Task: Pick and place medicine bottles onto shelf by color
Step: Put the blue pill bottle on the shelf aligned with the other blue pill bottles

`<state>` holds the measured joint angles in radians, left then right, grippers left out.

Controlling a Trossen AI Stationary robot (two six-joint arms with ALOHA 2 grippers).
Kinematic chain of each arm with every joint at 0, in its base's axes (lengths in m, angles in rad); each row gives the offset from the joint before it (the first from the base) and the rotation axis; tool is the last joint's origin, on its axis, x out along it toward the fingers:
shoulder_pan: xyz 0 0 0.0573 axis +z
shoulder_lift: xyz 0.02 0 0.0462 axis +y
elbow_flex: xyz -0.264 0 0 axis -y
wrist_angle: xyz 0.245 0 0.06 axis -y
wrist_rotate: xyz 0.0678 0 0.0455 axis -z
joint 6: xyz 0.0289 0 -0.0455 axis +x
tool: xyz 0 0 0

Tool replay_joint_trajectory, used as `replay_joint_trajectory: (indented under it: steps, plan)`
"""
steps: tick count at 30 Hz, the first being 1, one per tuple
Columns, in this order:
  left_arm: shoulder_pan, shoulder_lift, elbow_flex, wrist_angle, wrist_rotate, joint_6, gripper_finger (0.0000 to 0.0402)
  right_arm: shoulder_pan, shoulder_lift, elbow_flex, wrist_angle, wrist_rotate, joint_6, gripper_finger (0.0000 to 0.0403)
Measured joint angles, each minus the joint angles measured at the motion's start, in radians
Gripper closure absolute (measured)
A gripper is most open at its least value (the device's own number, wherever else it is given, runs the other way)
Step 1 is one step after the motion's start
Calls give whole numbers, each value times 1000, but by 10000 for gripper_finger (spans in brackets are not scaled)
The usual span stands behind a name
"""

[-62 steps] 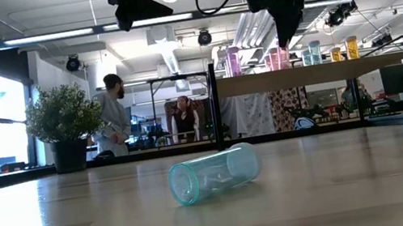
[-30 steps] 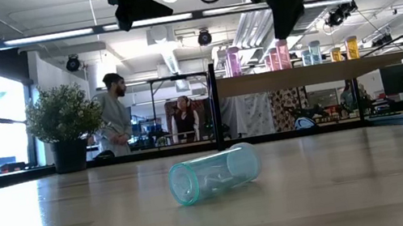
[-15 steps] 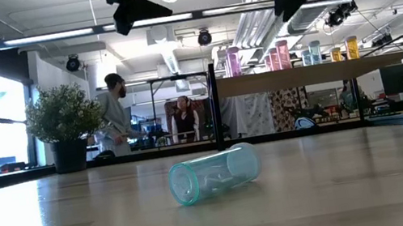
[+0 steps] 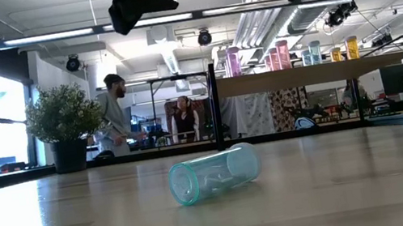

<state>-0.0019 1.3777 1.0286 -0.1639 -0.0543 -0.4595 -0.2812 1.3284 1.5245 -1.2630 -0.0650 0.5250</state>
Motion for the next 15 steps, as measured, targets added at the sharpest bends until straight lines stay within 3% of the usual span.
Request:
replay_joint_trajectory:
  steps: [9,15]
  plan:
    - [-121,124,0,34,-2,-90,161,195,0,0,-50,4,159,240]
    - [-185,209,0,63,-61,-208,161,334,1,0,-79,149,307,240]
